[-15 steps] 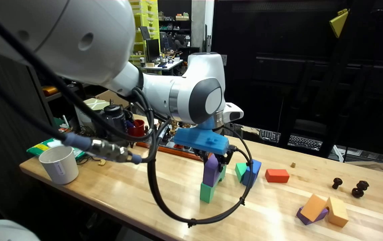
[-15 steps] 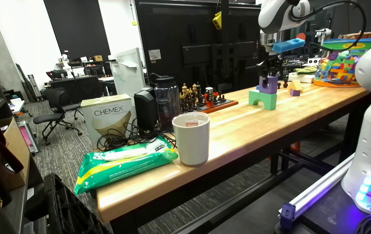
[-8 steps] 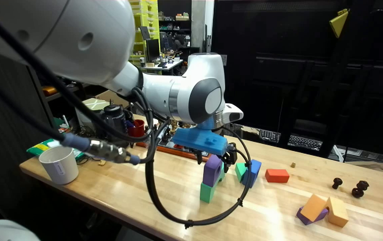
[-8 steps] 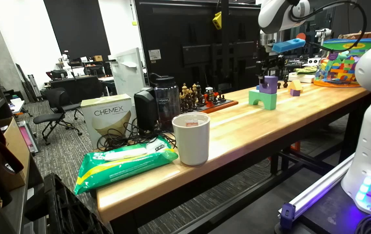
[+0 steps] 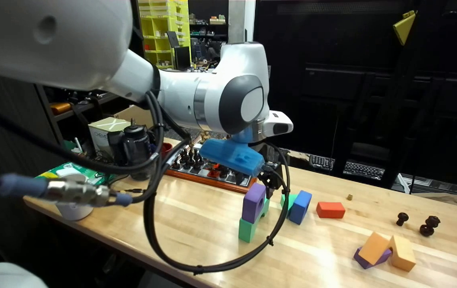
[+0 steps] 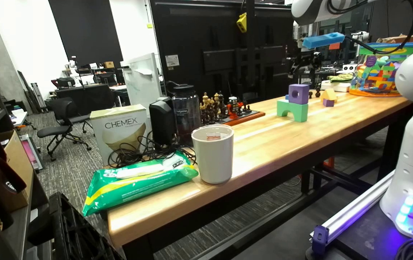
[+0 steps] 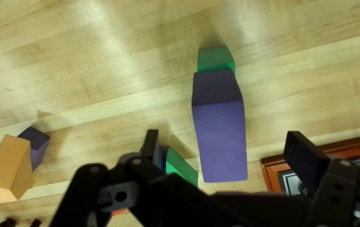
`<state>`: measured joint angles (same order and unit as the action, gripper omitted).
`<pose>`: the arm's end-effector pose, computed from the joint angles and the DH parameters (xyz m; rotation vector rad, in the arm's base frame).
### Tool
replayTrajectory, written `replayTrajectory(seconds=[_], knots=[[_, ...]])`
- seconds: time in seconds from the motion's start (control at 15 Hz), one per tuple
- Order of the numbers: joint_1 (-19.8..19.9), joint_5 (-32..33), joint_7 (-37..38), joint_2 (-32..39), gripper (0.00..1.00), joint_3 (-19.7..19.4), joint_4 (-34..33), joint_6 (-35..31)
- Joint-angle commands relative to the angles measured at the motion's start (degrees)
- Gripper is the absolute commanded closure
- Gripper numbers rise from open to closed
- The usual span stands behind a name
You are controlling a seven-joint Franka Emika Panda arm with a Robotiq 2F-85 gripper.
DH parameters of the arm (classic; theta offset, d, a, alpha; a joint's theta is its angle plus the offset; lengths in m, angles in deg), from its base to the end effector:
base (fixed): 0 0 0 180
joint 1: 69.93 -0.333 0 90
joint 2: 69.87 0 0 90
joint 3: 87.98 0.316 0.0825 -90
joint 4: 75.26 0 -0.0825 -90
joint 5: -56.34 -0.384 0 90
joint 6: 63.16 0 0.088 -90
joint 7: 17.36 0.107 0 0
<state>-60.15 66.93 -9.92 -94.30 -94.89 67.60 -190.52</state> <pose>0.4056 -0.1291 0.4514 2.9797 -0.4707 0.2218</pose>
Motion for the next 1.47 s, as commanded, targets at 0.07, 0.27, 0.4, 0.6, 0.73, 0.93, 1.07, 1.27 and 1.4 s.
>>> replayTrajectory(seconds=[0.07,0.27,0.4,0.6,0.73,0.93,1.07,1.27,1.4], knots=[[1.44,-4.63,4.37,-6.62,0.00,0.35,0.26,5.18],[3.78,-6.74,10.83,-5.78,0.00,0.47,-1.49,7.13],[5.52,-7.48,14.99,-4.72,0.00,0.46,-2.21,6.87],[7.90,-8.85,20.93,-3.31,0.00,0.14,-2.93,6.56],[9.35,-10.13,24.80,-2.39,0.00,-0.09,-3.15,6.11],[11.07,-12.08,30.85,-0.83,0.00,-0.49,-3.61,5.47],[11.83,-13.07,35.39,0.15,0.00,-0.76,-3.74,4.06],[12.62,-13.58,41.00,2.33,0.00,-1.58,-4.41,1.95],[12.50,-13.37,41.70,3.77,0.00,-2.58,-4.92,0.23]])
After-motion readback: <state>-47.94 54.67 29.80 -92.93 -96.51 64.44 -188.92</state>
